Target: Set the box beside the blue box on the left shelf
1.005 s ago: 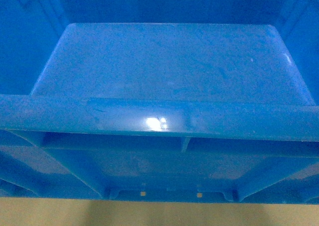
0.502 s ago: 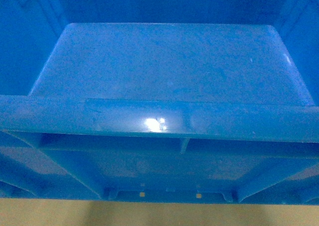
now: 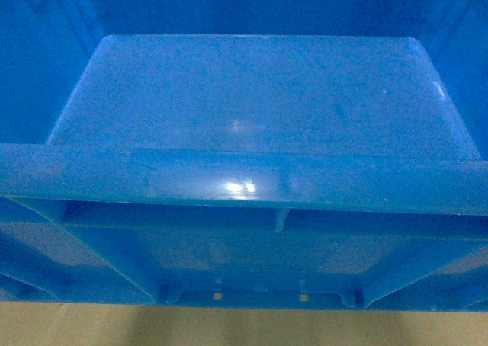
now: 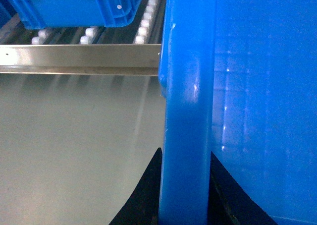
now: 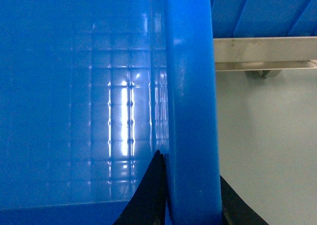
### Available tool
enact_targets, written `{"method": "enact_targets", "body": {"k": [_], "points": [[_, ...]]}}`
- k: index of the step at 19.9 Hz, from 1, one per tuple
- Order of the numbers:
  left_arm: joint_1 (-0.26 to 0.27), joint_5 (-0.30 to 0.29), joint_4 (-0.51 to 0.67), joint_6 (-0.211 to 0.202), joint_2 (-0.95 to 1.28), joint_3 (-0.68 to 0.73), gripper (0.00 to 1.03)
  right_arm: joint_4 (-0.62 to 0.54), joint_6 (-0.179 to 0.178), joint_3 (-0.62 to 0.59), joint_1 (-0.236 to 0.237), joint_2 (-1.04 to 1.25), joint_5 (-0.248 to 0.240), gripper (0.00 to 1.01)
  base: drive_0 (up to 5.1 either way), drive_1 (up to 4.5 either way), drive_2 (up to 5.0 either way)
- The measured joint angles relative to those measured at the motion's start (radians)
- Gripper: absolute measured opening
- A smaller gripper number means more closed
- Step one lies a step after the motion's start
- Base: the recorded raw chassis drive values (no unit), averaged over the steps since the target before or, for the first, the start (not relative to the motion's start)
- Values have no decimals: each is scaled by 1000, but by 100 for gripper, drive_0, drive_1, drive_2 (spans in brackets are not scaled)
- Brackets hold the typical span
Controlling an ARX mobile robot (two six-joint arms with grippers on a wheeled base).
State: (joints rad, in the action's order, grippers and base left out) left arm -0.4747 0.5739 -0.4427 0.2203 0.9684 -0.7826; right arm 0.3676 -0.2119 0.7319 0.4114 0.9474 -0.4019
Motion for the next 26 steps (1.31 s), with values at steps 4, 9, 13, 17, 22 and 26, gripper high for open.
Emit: {"method": "enact_targets", "body": {"k": [4,9,13,17,22,26], "points": [[0,-2,-2,0,1,0,13,5,0,0,0,0,0,11,13,445,-419],[0,0,1,0,2,0,13,2,0,0,0,1,-1,11,19,451,-413],[0,-1,-1,0,1,0,13,3,0,0,0,1,-1,11,3,434,-429],[0,-1,1,0,3,0,13,3,0,0,0,1,-1,11,3,435,-429],[0,-1,2,0,3,0,13,2,0,0,0,2,-1,11,-2,430,-434],[0,-1,6,0,6,0,13,-5,1,0,0,5,0,11,-9,208,-225]]}}
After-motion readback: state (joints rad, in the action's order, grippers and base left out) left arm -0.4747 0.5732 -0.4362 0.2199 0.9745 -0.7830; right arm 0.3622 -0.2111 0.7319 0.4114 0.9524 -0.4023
